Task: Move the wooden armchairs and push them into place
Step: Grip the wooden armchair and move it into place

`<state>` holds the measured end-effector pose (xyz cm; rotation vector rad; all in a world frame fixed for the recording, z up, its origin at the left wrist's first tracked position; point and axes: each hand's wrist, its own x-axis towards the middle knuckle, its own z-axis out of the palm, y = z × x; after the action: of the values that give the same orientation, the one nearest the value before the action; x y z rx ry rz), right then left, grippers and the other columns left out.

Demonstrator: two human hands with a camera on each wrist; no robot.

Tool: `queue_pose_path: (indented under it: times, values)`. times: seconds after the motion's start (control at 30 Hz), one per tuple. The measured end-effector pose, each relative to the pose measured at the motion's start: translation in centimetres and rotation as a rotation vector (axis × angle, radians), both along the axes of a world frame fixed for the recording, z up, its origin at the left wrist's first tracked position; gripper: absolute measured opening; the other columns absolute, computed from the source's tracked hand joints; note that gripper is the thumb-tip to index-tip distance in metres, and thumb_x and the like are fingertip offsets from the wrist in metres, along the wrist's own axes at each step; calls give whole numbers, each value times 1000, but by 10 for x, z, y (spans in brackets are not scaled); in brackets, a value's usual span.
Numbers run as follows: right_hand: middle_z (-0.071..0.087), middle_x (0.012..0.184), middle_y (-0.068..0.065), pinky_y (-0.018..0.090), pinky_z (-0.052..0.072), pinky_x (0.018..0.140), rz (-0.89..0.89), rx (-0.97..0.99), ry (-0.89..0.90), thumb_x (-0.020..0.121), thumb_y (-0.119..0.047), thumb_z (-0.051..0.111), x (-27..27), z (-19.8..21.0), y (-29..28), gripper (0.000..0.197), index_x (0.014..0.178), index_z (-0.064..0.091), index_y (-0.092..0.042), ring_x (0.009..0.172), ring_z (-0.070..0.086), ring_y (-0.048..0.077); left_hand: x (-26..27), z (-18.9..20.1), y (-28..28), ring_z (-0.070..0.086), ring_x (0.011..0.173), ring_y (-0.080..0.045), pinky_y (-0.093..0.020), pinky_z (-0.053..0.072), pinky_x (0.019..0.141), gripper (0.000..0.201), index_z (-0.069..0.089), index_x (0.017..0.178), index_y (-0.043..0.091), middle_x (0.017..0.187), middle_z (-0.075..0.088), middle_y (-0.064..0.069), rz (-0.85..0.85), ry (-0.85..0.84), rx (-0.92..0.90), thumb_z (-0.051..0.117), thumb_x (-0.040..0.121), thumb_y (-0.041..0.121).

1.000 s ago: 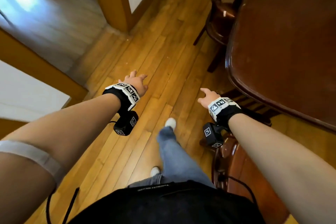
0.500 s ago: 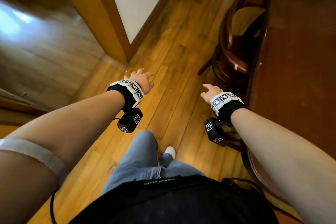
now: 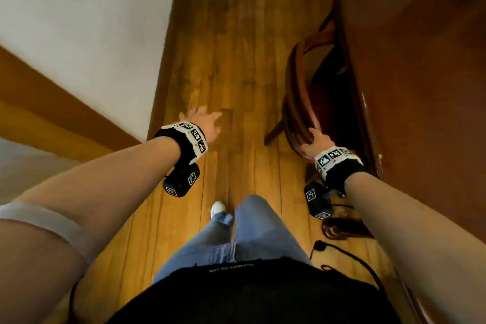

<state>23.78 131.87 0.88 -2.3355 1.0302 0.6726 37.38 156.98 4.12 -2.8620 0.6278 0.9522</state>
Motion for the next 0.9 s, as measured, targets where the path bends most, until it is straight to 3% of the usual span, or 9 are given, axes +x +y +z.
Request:
queue_pose_path:
  times: [0.1,0.2,0.33,0.53,0.67,0.8,0.9]
  values:
    - [47,138,18,48,45,102,-152,-8,-7,85,-32,55,21,1,-24,72,149,24,-29,121,50,39,52,3,-46,12,148,-35,-58,10,118,55,21,151,36,162,12,-9,-170,2,22,37,99,40]
    - [36,148,15,47,40,107,-280,-20,57,89,-38,52,45,-6,-58,68,150,23,-32,130,43,36,104,1,-112,17,147,-33,-56,12,117,55,19,152,35,161,15,-10,-350,-15,27,36,99,41]
    - [27,155,9,40,38,111,-379,-26,103,92,-30,49,72,-26,-98,54,144,39,-30,136,37,32,160,-12,-192,25,144,-32,-54,18,115,54,21,150,36,158,23,-9,-509,-72,5,36,99,41]
    - [34,152,6,39,31,115,-512,60,233,95,-32,41,96,-41,-128,44,139,49,-29,137,34,32,217,-27,-285,33,139,-33,-50,27,111,54,17,151,39,152,33,-15,-698,-40,85,33,99,42]
    - [37,150,8,41,28,115,-556,114,362,102,-23,36,105,-31,-124,43,144,42,-17,139,31,34,242,-39,-323,46,127,-35,-45,41,97,52,15,150,43,141,45,-16,-807,-15,130,27,99,46]
    - [49,141,18,39,38,106,-868,168,343,98,-24,42,111,-50,-100,44,139,46,-9,130,46,34,267,-58,-364,58,110,-34,-39,49,82,50,22,150,38,131,56,-15,-915,31,115,24,100,44]
    - [51,138,17,36,40,105,-1136,248,268,95,-23,48,130,-67,-78,46,138,44,-7,127,50,32,280,-72,-387,59,112,-34,-38,47,83,47,36,144,29,128,61,-11,-1030,39,100,24,100,42]
